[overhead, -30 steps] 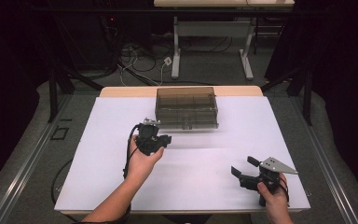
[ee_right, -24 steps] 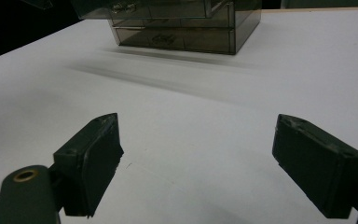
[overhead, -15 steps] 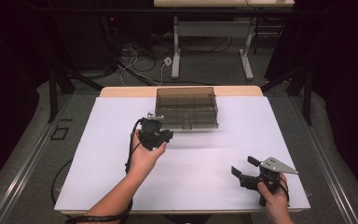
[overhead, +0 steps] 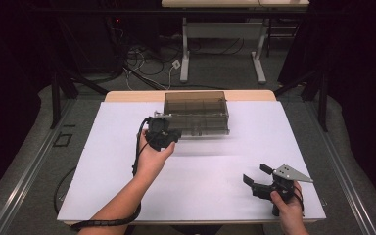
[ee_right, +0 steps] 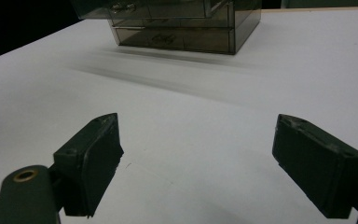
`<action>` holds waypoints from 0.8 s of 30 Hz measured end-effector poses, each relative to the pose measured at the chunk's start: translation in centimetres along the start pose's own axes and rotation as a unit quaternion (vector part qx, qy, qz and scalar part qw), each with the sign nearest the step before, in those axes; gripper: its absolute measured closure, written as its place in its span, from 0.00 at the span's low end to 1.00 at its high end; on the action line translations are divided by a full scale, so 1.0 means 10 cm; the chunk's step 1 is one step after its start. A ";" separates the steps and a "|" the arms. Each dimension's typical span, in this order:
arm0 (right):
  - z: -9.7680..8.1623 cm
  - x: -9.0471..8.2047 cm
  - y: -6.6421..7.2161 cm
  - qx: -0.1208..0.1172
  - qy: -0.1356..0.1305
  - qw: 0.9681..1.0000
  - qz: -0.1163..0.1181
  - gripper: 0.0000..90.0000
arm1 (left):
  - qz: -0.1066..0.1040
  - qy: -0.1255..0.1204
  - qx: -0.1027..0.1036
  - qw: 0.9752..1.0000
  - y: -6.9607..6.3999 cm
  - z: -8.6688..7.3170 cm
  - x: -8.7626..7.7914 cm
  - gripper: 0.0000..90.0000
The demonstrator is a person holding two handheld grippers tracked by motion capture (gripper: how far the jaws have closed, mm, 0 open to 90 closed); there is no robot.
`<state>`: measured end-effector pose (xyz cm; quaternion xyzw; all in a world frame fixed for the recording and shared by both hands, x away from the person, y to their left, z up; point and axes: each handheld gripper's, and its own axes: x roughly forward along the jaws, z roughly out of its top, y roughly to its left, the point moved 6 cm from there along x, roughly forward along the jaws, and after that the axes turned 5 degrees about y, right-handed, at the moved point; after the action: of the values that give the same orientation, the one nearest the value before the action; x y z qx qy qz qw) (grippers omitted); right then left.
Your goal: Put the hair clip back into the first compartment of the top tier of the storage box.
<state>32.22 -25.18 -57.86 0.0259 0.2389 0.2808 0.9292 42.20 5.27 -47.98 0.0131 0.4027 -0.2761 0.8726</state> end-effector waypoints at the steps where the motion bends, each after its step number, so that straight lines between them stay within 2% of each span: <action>1: 0.00 0.00 0.00 -0.001 0.000 1.000 0.000 0.16 | 0.000 -0.001 -0.003 1.000 0.00 0.01 0.00 0.88; 11: 0.00 0.00 0.00 -0.001 0.001 1.000 0.001 0.17 | 0.017 -0.012 -0.015 1.000 0.15 0.11 -0.01 0.88; 14: -0.01 -0.01 -0.01 -0.004 0.013 1.000 -0.006 0.17 | 0.020 -0.015 -0.022 0.999 0.19 0.12 0.00 0.88; 15: 0.00 0.00 0.00 -0.001 0.001 1.000 0.001 0.16 | 0.022 -0.017 -0.025 0.999 0.21 0.13 0.00 0.88; 16: 0.00 0.01 0.00 -0.001 0.001 1.000 0.001 0.16 | 0.024 -0.016 -0.025 0.999 0.22 0.13 0.00 0.88; 20: -0.01 0.00 0.00 0.002 0.008 1.000 0.000 0.16 | 0.019 -0.020 -0.036 0.999 0.26 0.14 0.01 0.88; 24: -0.01 0.01 -0.01 0.003 0.007 1.000 -0.001 0.17 | 0.022 -0.022 -0.037 0.999 0.26 0.16 0.03 0.88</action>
<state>32.27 -25.19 -58.03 0.0267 0.2466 0.2796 0.9275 44.72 6.98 -47.63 -0.0166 0.3934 -0.2422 0.8867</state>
